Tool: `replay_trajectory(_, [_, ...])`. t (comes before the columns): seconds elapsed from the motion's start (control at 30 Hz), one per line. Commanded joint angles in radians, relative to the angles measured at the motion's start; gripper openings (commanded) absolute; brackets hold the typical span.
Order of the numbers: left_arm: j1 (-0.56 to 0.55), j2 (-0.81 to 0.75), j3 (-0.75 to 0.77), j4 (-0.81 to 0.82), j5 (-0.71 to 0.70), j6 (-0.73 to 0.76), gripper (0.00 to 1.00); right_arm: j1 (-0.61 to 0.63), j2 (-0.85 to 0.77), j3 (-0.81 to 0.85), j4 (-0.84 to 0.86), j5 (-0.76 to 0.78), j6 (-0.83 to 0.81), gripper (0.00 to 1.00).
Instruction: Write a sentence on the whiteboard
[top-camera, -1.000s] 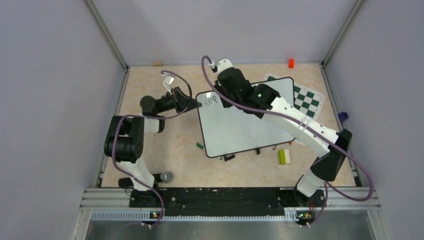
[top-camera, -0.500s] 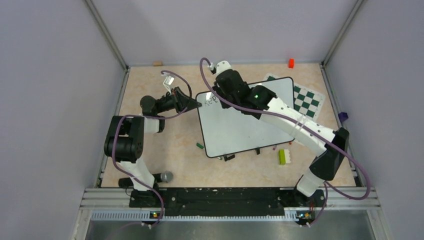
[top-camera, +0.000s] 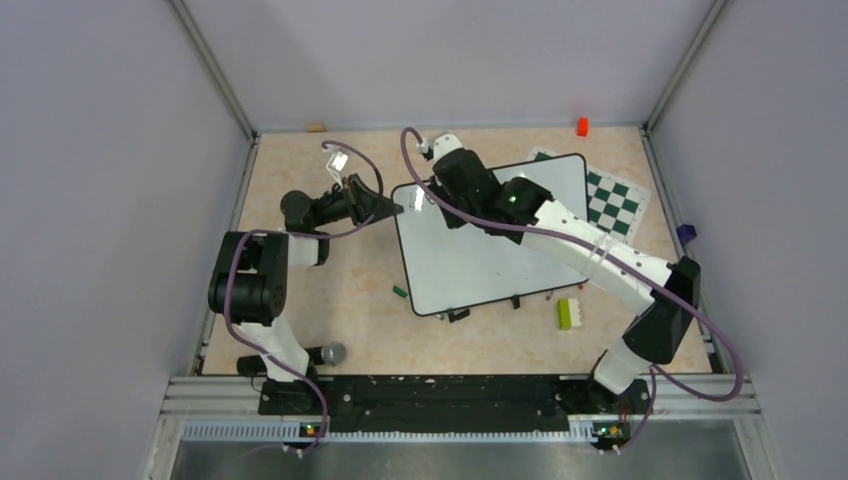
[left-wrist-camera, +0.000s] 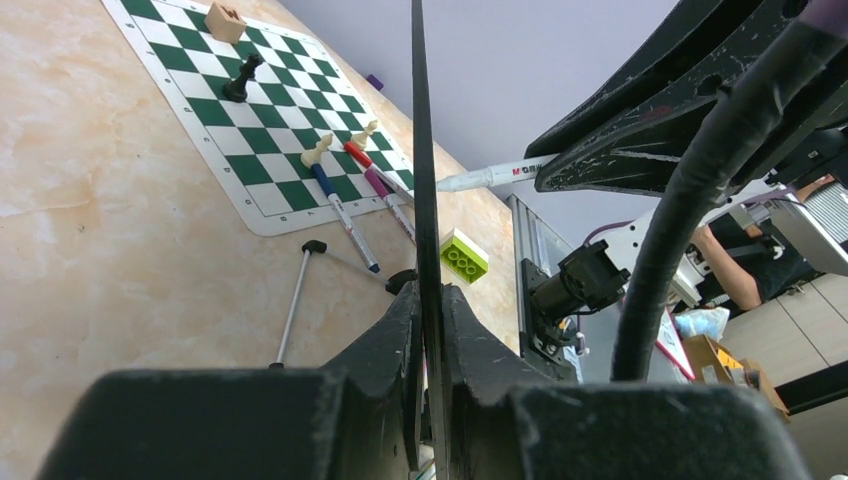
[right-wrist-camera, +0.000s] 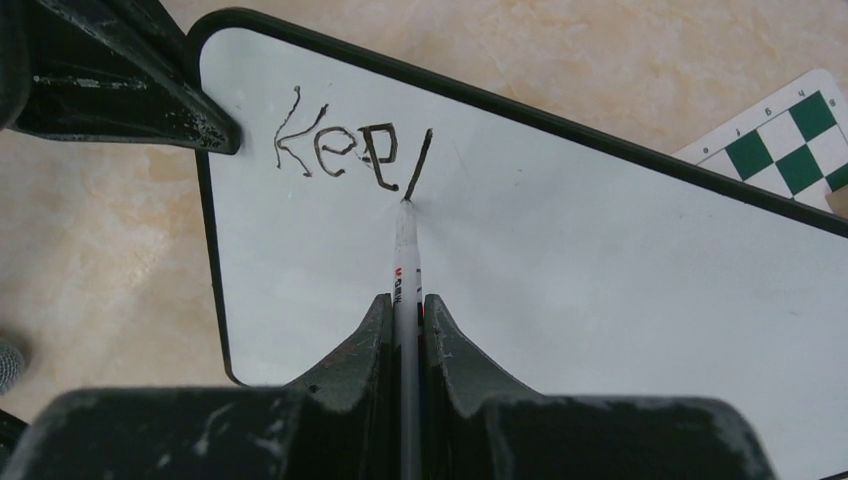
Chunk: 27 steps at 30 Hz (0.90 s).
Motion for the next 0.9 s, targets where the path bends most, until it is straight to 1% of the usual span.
replay_trajectory(0.0, [-0.003,-0.013,-0.006,0.082,0.037,0.031,0.10,-0.008,-0.031,-0.030,-0.017,-0.026,0.010,0.00])
replay_trajectory(0.3, [-0.003,-0.010,-0.006,0.080,0.038,0.032,0.10,-0.009,-0.037,-0.034,-0.037,-0.056,0.009,0.00])
replay_trajectory(0.5, [-0.003,-0.012,-0.005,0.078,0.038,0.033,0.10,-0.009,-0.054,0.009,-0.030,-0.061,0.007,0.00])
replay_trajectory(0.67, [-0.003,-0.013,-0.005,0.079,0.038,0.032,0.10,-0.026,-0.062,0.043,-0.004,-0.078,0.002,0.00])
replay_trajectory(0.87, [-0.003,-0.012,-0.006,0.077,0.039,0.032,0.10,-0.050,-0.072,0.042,0.049,-0.101,0.008,0.00])
